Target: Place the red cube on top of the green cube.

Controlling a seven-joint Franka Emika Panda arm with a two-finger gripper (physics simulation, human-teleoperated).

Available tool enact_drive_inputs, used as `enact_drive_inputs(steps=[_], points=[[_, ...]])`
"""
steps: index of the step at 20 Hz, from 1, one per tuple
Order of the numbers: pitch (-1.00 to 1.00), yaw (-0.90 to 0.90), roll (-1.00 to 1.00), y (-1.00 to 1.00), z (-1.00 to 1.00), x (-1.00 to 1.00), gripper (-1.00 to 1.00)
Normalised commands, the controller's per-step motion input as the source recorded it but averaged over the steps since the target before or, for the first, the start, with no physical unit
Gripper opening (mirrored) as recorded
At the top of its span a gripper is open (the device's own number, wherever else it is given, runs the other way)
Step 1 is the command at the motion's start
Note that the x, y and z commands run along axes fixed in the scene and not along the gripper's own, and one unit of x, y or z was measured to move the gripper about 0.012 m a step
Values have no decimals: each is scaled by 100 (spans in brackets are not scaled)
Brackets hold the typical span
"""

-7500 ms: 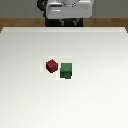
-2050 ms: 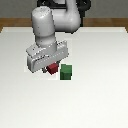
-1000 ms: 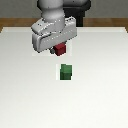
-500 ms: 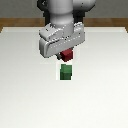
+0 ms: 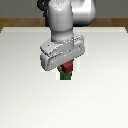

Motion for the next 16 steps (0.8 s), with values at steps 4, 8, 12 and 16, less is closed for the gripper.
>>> enact_drive_inputs(steps=[4, 8, 12, 16], points=[[0, 0, 0, 0, 0, 0, 100], [0, 0, 0, 0, 0, 0, 100], [0, 0, 0, 0, 0, 0, 100], [0, 0, 0, 0, 0, 0, 100]])
